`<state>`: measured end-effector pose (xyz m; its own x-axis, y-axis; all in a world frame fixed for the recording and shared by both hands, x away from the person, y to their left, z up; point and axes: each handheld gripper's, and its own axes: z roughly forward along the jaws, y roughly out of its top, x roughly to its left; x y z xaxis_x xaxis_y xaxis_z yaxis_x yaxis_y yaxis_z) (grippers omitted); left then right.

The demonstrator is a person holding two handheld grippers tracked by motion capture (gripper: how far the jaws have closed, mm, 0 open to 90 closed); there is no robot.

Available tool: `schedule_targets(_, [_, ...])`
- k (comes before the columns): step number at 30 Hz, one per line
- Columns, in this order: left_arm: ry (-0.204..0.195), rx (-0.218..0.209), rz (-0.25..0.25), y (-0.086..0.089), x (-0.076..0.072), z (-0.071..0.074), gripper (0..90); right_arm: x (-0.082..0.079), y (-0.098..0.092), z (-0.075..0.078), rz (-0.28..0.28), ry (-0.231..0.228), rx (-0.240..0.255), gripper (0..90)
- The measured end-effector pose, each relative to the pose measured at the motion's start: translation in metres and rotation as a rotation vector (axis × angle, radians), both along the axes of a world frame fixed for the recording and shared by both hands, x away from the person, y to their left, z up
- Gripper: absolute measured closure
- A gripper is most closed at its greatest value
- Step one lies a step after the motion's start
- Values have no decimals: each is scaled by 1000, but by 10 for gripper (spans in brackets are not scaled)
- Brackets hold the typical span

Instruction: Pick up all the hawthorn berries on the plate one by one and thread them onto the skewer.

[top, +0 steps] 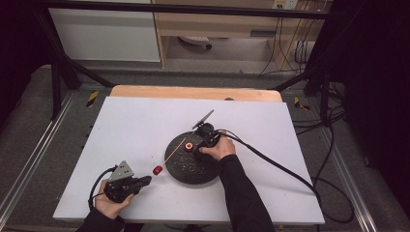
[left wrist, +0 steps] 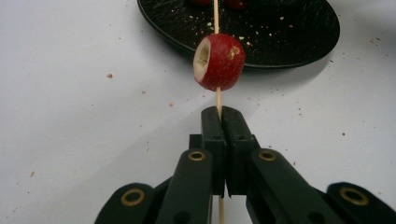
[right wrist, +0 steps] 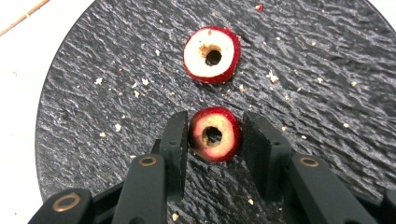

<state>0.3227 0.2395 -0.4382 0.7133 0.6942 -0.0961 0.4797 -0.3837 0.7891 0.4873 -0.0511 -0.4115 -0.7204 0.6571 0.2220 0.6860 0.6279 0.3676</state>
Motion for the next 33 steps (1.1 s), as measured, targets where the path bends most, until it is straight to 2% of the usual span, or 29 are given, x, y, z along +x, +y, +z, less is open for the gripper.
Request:
schedule_targets(4, [-1,0,-1,0,0,0,882,-1,-1,2,-2,2,-7,628])
schedule_targets(7, [-1,0,0,0,0,0,882,-2,-2,5,-2,1,7,628])
schedule_targets(15, [-4,0,1,-1,-1,0,882,-12,-8,24,-33,-55,57,628])
schedule_targets(19, [-6,-2,2,-1,-2,0,882,-19,-11,30,-56,-80,114,629])
schedule_targets(24, [-5,-6,3,-1,-2,0,882,-25,-18,35,-76,-117,161,628])
schedule_targets(29, [-7,-9,4,-2,-2,0,882,-33,-26,38,-116,-159,243,629])
schedule_targets(33, [-8,-10,6,-2,-2,0,882,-42,-31,35,-146,-190,330,629])
